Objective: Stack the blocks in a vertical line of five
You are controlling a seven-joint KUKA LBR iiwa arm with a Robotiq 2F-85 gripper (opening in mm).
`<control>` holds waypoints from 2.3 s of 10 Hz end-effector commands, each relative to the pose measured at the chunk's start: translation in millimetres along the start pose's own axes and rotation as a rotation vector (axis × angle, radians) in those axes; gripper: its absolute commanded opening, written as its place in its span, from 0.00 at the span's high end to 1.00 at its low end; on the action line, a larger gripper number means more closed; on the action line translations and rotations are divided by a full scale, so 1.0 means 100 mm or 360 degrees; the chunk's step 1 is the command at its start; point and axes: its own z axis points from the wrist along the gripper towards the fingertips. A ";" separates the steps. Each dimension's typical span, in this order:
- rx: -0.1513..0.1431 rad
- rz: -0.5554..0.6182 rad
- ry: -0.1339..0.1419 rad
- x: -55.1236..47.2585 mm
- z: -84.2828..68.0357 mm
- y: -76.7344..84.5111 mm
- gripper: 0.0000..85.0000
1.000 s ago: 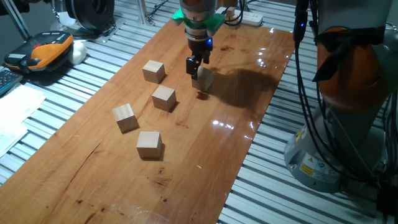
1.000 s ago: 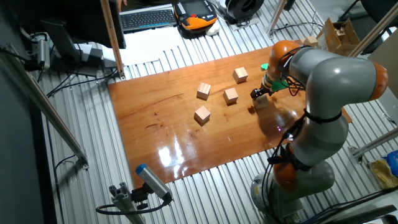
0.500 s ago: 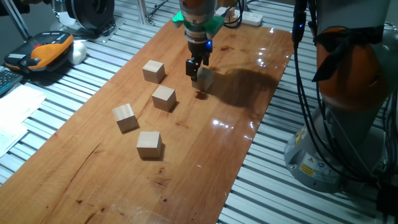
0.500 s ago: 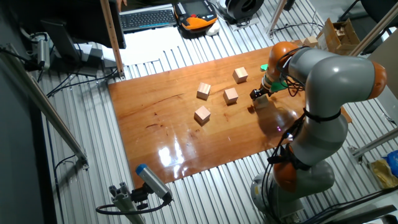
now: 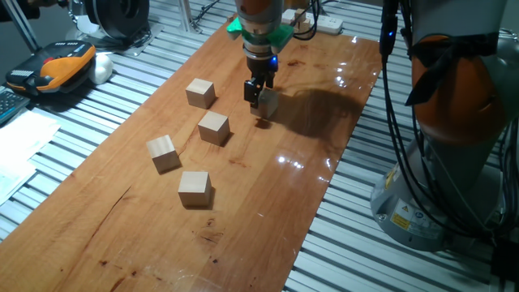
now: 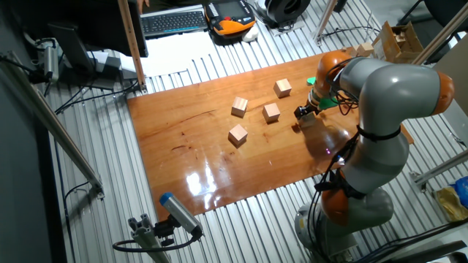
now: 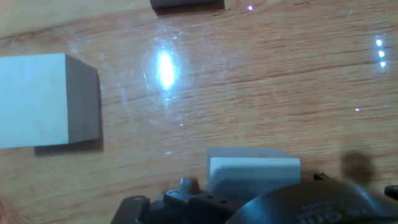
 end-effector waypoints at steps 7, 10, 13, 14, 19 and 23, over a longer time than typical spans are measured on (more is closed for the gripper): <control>0.0000 0.0011 -0.0003 0.02 0.04 0.02 0.00; -0.0002 0.0011 -0.0003 0.02 0.06 0.03 0.00; 0.0005 0.0012 -0.0008 0.02 0.07 0.03 0.00; 0.0000 0.0012 -0.0008 0.02 0.07 0.03 0.20; 0.0005 0.0002 -0.0010 0.03 0.07 0.02 0.20; 0.0007 -0.0008 -0.0011 0.03 0.06 0.02 0.20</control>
